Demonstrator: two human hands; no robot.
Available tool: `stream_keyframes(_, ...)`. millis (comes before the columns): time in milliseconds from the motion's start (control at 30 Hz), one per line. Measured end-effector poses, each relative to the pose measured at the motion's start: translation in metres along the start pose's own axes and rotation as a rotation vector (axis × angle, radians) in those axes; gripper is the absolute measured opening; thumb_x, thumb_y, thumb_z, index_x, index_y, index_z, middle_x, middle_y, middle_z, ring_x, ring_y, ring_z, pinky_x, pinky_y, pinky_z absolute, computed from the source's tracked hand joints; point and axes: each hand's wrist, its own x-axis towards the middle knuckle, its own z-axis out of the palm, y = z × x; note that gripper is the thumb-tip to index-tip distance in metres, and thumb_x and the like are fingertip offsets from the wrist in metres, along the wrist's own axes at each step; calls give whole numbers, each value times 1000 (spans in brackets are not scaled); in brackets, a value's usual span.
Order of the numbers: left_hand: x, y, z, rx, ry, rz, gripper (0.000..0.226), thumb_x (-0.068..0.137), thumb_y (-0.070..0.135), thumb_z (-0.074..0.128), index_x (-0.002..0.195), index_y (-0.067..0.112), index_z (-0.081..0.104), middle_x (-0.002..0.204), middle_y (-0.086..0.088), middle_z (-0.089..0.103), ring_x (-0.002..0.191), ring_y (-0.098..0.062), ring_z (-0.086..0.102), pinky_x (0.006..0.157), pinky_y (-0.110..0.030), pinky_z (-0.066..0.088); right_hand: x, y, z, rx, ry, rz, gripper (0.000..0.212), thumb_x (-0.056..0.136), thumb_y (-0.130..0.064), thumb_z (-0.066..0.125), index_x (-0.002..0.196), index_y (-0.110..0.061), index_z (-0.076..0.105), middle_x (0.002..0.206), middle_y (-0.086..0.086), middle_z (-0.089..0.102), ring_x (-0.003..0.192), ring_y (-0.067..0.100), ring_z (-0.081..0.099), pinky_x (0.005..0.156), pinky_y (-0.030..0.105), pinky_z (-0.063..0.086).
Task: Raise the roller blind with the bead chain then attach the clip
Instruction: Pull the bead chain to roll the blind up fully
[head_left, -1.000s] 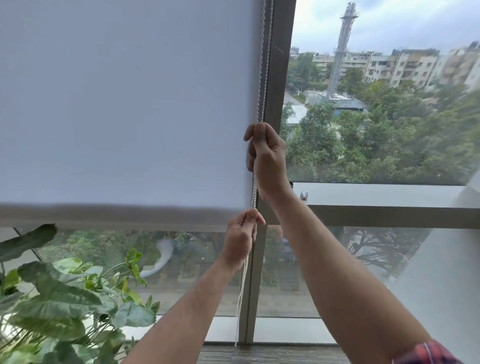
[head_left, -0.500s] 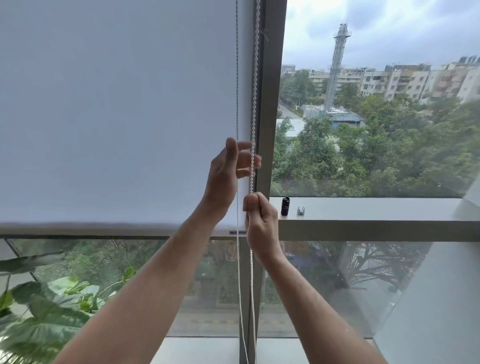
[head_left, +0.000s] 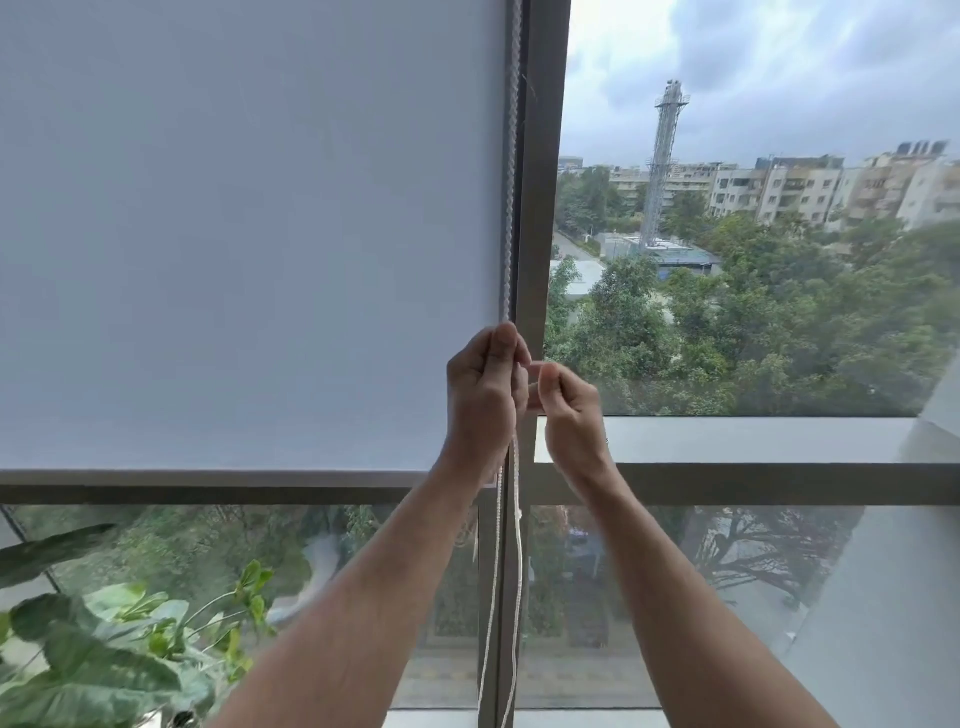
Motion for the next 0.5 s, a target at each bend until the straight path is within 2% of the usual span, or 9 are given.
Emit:
stream_keyframes(33,-7,-6,-4,19,9,-28,38,101,25,44,64,22,53,43,9,35,35,-7,25,40,-19,22,8,-7,-1,-33,48,-23,32,103,-28,40,92,-25,70,63,-5,70,64,15,69,73,40,57)
stream_keyframes(100,-22,-20,-10,39,25,-89,36,99,22,45,64,21,51,45,9,32,37,-8,24,38,-18,22,21,-27,2,18,83,-33,31,104,-25,41,95,-20,70,65,-5,71,66,13,71,73,35,57)
stream_keyframes(233,-52,-47,-23,110,30,-176,38,98,25,44,62,26,55,43,9,33,36,-8,25,38,-20,20,45,-75,25,316,-26,-51,29,105,-23,37,101,-14,65,68,4,64,59,20,64,56,31,53)
stream_keyframes(300,-62,-55,-30,170,27,-191,38,98,27,43,62,27,56,43,6,35,37,-10,27,38,-22,22,52,-90,40,340,-27,-80,30,104,-21,36,95,-15,64,58,-4,49,46,12,44,43,24,37)
stream_keyframes(367,-64,-57,-35,217,12,-191,36,98,26,43,64,26,56,43,5,35,37,-11,28,38,-21,24,50,-95,52,326,31,-109,33,104,-18,36,82,-18,60,52,-11,39,42,6,31,39,20,26)
stream_keyframes(500,-56,-56,-46,222,-38,-183,37,98,29,44,65,27,61,44,11,36,40,-6,30,42,-19,28,39,-91,61,222,120,-255,34,103,-23,38,73,-27,53,51,-14,38,43,9,31,42,23,26)
